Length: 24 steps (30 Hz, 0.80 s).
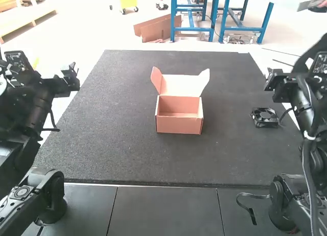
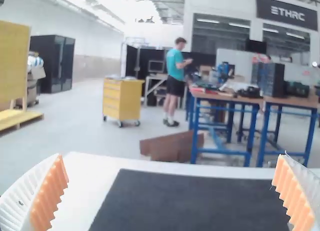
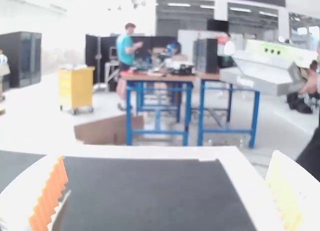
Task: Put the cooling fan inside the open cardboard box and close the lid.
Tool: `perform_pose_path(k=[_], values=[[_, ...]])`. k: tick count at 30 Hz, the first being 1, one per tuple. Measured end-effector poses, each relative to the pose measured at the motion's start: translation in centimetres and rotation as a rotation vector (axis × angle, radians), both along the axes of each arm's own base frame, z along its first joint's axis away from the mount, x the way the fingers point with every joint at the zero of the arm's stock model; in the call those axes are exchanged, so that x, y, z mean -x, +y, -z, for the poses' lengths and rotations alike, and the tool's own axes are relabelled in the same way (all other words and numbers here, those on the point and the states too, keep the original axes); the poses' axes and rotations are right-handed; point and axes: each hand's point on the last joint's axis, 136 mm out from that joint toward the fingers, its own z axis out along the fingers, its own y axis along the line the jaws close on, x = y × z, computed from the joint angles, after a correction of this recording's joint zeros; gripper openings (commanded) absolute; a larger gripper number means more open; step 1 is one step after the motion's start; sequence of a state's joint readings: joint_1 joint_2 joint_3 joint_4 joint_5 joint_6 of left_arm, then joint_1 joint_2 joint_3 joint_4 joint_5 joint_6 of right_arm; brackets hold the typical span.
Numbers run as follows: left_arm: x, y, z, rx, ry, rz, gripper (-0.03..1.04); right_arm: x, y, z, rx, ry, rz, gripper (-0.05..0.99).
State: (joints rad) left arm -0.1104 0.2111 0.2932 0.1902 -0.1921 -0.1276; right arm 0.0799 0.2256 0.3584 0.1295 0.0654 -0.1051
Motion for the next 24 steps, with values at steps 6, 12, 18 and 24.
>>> perform_pose_path(k=[6,12,18,24], values=[[-2.1,0.1,-0.1,-0.015,0.167,-0.019,0.97,-1.2,-0.4,-0.6,-0.064,0.188,0.025,0.91],[-4.9,-0.2,0.6,-0.040,0.380,-0.022,0.97,-1.9,-1.0,1.0,-0.104,0.408,0.069,0.91],[-6.6,-0.4,1.4,-0.062,0.560,-0.021,0.97,-2.8,-1.1,4.4,-0.077,0.668,0.099,0.91],[-6.6,-1.6,2.5,-0.072,0.683,0.050,0.97,-2.6,-1.1,7.1,0.015,0.843,0.092,0.91]])
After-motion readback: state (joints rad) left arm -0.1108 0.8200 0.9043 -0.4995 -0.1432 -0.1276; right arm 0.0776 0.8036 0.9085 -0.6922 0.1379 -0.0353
